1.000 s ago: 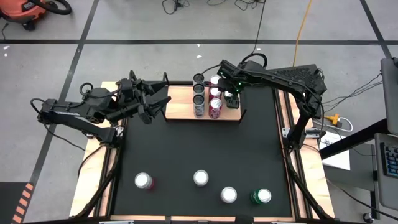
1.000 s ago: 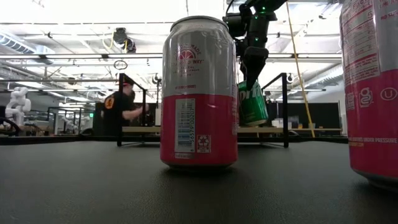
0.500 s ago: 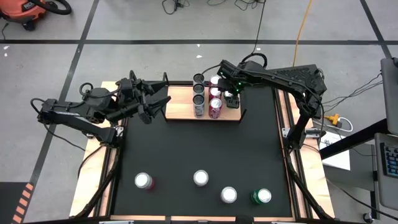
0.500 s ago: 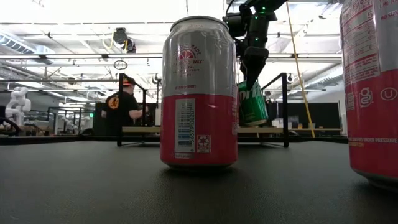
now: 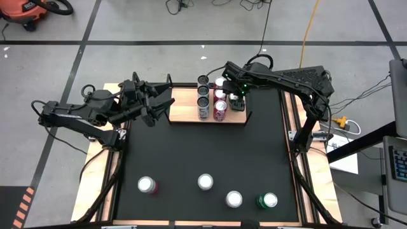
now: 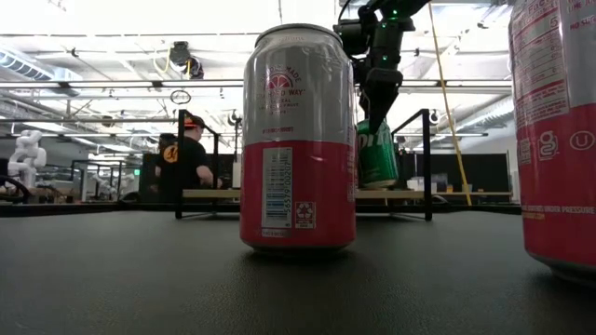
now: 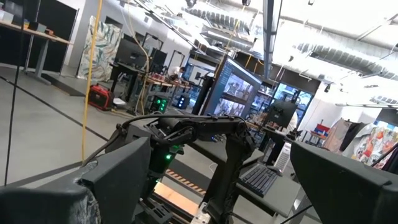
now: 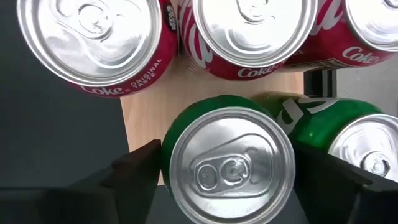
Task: Place canned beverage on shelf
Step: Put the top left green soda can on the shelf, then put the green soda can on the shelf
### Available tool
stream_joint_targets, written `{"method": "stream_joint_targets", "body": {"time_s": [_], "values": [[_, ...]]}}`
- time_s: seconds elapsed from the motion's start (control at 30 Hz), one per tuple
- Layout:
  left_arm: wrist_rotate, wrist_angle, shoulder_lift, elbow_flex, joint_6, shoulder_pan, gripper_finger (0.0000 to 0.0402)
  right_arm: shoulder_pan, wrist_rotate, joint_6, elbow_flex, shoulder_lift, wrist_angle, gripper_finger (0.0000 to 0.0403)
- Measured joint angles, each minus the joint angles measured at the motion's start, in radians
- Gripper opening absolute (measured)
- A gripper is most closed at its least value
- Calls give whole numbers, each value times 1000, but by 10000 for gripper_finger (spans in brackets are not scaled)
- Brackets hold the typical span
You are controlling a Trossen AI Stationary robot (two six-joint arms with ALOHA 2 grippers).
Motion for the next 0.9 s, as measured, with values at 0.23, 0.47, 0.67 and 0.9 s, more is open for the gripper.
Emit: {"method": "stream_joint_targets", "body": {"time_s": [0.23, 0.47, 0.67, 0.9], "values": [[0, 0, 0, 0, 0, 0, 387, -1, 27, -4, 1, -3, 1, 319], [0, -3, 0, 0, 0, 0, 387, -1, 51, -4, 1, -6, -7, 319], [0, -4, 0, 0, 0, 0, 387, 9, 76, 9, 1, -52, -28, 315], [0, -4, 0, 0, 0, 0, 387, 27, 49, 92, 1, -95, 14, 297]]}}
